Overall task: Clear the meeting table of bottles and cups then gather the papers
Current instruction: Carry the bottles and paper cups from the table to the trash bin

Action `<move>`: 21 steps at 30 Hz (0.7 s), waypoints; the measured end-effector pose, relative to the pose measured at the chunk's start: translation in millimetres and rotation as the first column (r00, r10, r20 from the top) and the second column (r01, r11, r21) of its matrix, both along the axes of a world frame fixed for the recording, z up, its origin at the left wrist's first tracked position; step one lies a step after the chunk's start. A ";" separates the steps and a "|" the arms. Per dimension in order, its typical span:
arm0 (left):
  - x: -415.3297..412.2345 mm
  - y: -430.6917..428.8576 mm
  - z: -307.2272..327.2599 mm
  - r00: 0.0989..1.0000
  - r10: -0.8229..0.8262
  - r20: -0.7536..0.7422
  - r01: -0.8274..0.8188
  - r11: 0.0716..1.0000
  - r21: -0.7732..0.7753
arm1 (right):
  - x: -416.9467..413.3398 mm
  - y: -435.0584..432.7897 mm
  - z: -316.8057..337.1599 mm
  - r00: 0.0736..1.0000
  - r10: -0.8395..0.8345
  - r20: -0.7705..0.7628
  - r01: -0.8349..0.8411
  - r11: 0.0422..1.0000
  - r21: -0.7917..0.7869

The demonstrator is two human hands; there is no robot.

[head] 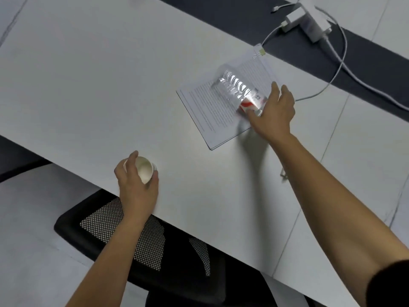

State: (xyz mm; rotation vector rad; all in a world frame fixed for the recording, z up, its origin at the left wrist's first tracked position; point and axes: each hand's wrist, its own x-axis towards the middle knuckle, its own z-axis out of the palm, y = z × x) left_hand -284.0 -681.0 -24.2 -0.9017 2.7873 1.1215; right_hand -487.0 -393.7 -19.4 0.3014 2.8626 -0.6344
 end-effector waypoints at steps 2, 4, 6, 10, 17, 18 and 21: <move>-1.4 -3.1 -3.2 1.000 -0.029 -0.007 0.029 0.999 -0.013 | -11.8 -8.6 -7.3 0.999 0.043 -0.004 -0.042 0.999 0.025; -0.8 -6.6 -4.4 0.998 -0.062 0.002 0.062 0.998 -0.032 | -18.3 -18.8 -10.9 0.994 0.111 0.019 -0.112 0.991 0.074; 0.5 -9.6 -3.7 0.996 -0.092 0.012 0.092 0.995 -0.034 | -15.7 -28.6 -5.1 0.986 0.168 0.007 -0.168 0.981 0.096; 0.9 -13.4 -1.6 0.993 -0.116 0.014 0.116 0.993 -0.014 | 30.5 -36.5 17.3 0.969 0.229 -0.095 -0.233 0.972 -0.027; -2.2 -19.3 -4.7 0.986 -0.163 0.046 0.164 0.987 -0.005 | 126.1 -24.3 0.0 0.844 0.534 0.055 -0.536 0.842 0.058; -2.2 -20.1 -5.0 0.984 -0.172 0.047 0.172 0.985 -0.005 | 132.7 -25.5 -4.3 0.849 0.521 0.089 -0.529 0.841 0.113; -1.1 -23.6 -4.3 0.975 -0.219 0.035 0.220 0.976 -0.001 | 144.3 -32.1 -4.4 0.872 0.473 0.124 -0.488 0.855 0.175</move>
